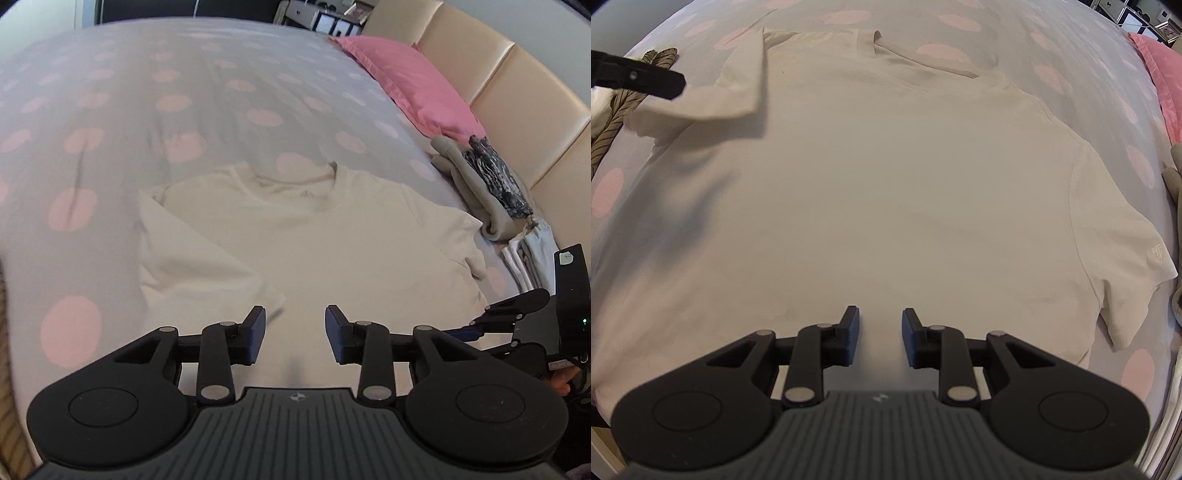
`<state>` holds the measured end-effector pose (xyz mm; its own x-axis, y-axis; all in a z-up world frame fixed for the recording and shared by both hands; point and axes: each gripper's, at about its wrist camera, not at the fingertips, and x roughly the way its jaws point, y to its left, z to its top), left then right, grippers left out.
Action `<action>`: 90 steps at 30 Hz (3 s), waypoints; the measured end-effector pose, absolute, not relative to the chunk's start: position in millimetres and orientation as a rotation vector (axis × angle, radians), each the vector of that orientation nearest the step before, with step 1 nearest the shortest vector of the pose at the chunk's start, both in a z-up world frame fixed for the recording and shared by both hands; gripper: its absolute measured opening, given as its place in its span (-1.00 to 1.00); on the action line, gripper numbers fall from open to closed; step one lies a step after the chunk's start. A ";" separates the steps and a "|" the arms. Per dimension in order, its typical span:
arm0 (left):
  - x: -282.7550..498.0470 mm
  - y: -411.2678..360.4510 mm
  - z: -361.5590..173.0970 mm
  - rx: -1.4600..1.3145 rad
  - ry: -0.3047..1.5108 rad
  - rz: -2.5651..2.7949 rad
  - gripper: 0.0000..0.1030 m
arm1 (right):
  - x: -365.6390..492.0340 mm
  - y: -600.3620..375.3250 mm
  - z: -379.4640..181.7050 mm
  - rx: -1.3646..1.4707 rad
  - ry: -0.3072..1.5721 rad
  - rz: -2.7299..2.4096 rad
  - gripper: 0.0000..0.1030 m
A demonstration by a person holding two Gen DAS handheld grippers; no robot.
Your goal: Fold clothes
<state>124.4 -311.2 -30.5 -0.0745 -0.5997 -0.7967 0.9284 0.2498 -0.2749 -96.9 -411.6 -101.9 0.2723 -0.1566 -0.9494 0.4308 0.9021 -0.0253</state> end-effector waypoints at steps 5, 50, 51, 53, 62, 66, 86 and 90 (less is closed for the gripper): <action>141.8 -288.8 -25.2 0.415 0.950 -1.218 -0.28 | -95.6 -408.0 -99.1 0.268 1.212 -0.393 -0.45; 169.8 -319.3 -65.8 0.605 1.042 -0.869 -0.68 | -156.1 -541.3 -84.7 0.551 1.009 -0.736 -0.62; 168.9 -319.3 -65.7 0.605 1.035 -0.864 -0.68 | -165.5 -553.6 -84.9 0.584 1.004 -0.763 -0.62; 166.3 -319.8 -64.5 0.596 1.022 -0.863 -0.68 | -183.6 -576.4 -82.6 0.634 0.994 -0.802 -0.62; 154.9 -330.0 -56.9 0.542 0.915 -0.848 -0.68 | -246.7 -645.5 -60.3 0.682 0.848 -0.968 -0.48; 156.9 -334.0 -56.3 0.539 0.906 -0.842 -0.68 | -264.5 -659.9 -62.7 0.728 0.786 -1.010 -0.48; 158.6 -344.3 -80.0 0.645 0.913 -0.862 -0.68 | -290.4 -707.3 -86.0 0.829 0.629 -1.013 -0.26; 158.8 -347.1 -84.8 0.660 0.923 -0.856 -0.68 | -271.1 -698.7 -80.6 0.759 0.619 -0.922 -0.23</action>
<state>158.8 -347.1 -84.8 0.3328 -0.3391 -0.8799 0.8520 0.5080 0.1265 -271.1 -698.7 -80.6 0.4708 -0.4669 -0.7486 0.8698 0.3878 0.3051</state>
